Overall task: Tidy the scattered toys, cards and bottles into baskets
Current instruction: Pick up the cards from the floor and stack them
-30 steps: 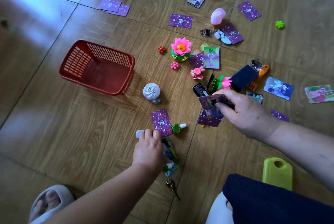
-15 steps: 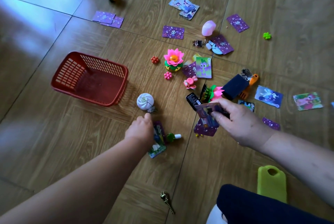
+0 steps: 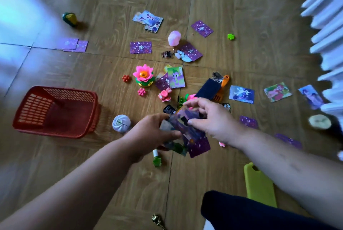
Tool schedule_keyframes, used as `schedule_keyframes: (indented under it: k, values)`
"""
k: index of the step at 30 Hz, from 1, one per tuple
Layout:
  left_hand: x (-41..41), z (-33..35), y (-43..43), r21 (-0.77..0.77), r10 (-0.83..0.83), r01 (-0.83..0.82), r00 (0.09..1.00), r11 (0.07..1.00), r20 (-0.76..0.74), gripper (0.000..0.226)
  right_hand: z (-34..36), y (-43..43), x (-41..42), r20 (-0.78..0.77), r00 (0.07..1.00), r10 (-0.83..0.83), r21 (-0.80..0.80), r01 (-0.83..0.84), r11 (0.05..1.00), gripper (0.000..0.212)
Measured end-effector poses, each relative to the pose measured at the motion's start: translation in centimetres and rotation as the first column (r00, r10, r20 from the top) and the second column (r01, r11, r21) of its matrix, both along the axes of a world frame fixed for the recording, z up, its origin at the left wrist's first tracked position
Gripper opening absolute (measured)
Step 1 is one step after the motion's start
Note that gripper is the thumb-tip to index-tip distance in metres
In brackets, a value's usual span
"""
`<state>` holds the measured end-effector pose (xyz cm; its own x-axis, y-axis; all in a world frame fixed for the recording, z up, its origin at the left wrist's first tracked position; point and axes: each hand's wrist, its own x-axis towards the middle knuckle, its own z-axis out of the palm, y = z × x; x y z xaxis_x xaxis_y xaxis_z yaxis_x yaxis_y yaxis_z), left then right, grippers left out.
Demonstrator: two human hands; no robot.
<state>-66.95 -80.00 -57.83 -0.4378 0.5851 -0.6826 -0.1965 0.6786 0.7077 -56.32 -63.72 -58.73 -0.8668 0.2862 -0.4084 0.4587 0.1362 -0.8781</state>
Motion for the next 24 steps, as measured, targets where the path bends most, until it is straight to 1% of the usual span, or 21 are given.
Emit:
schedule_keyframes:
  k: [2,4,5,6,7,8,9,10,11,12,13,15,17,19,21,22,23,24]
  values:
    - [0.6,-0.3,2.0,0.01,0.013,-0.013,1.0,1.0,-0.015,0.02,0.2,0.3,0.3,-0.046,0.999,0.002,0.057,0.0,0.998,0.046]
    - [1.3,-0.6,3.7,0.03,0.064,-0.066,0.996,0.997,0.068,0.017,-0.5,1.1,1.3,-0.065,0.997,-0.029,0.092,0.035,0.995,0.058]
    - [1.7,-0.5,4.9,0.041,0.087,-0.093,0.987,0.995,0.132,0.018,-0.7,1.9,2.0,-0.027,0.998,-0.055,0.13,0.058,0.99,0.062]
    - [2.0,-0.4,5.6,0.05,0.103,-0.114,0.978,0.992,0.18,0.019,-0.9,2.6,2.8,0.047,0.997,-0.068,0.164,0.059,0.985,0.062]
    - [2.1,-0.3,6.2,0.054,0.112,-0.126,0.971,0.991,0.212,0.021,-1.0,3.2,3.5,0.128,0.99,-0.06,0.172,0.038,0.984,0.056]
    - [2.2,-0.4,7.1,0.056,0.112,-0.129,0.967,0.99,0.231,0.022,-1.2,4.0,4.3,0.188,0.981,-0.046,0.164,0.015,0.986,0.043]
    - [2.4,-0.4,7.7,0.05,0.109,-0.124,0.967,0.991,0.229,0.023,-1.3,4.1,4.9,0.202,0.978,-0.047,0.164,0.014,0.986,0.029]
    - [2.5,-0.5,8.1,0.044,0.087,-0.098,0.977,0.994,0.195,0.023,-1.4,4.1,5.3,0.183,0.979,-0.085,0.175,0.053,0.983,0.019]
    - [2.7,-0.8,8.3,0.027,0.061,-0.066,0.988,0.997,0.139,0.022,-1.6,3.7,5.6,0.146,0.981,-0.131,0.211,0.098,0.973,0.014]
    - [3.0,-1.1,8.7,0.011,0.035,-0.036,0.995,0.999,0.095,0.023,-2.1,3.8,6.1,0.114,0.981,-0.157,0.274,0.121,0.954,0.017]
    - [3.4,-1.5,8.8,0.003,0.029,-0.029,0.997,1.0,0.076,0.027,-2.5,3.7,6.5,0.108,0.987,-0.121,0.343,0.077,0.936,0.022]
    - [4.7,-2.7,8.4,-0.014,0.023,-0.022,0.997,1.0,0.077,0.035,-3.6,3.4,7.5,0.155,0.987,0.041,0.464,-0.11,0.879,0.022]
    - [6.1,-3.8,7.4,-0.109,-0.04,0.038,0.999,0.993,-0.022,0.038,-5.1,3.2,8.5,0.127,0.982,0.143,0.566,-0.19,0.802,0.022]
    - [7.3,-5.1,6.0,-0.16,-0.086,0.071,0.992,0.985,-0.088,0.046,-7.0,2.3,9.6,0.121,0.975,0.184,0.589,-0.22,0.778,0.034]
    - [8.0,-5.8,5.0,-0.18,-0.098,0.079,0.99,0.981,-0.1,0.052,-8.8,1.2,10.2,0.196,0.953,0.231,0.608,-0.302,0.734,0.051]
    - [8.1,-6.0,4.8,-0.18,-0.084,0.065,0.992,0.982,-0.098,0.054,-9.5,0.9,10.4,0.22,0.945,0.241,0.628,-0.326,0.707,0.053]
    - [8.1,-5.9,4.7,-0.188,-0.058,0.045,0.996,0.981,-0.066,0.056,-9.8,0.8,10.5,0.226,0.946,0.233,0.648,-0.325,0.689,0.047]
    - [8.1,-5.7,4.7,-0.181,-0.016,0.01,0.999,0.983,-0.029,0.058,-9.8,0.9,10.5,0.215,0.954,0.208,0.659,-0.299,0.69,0.038]
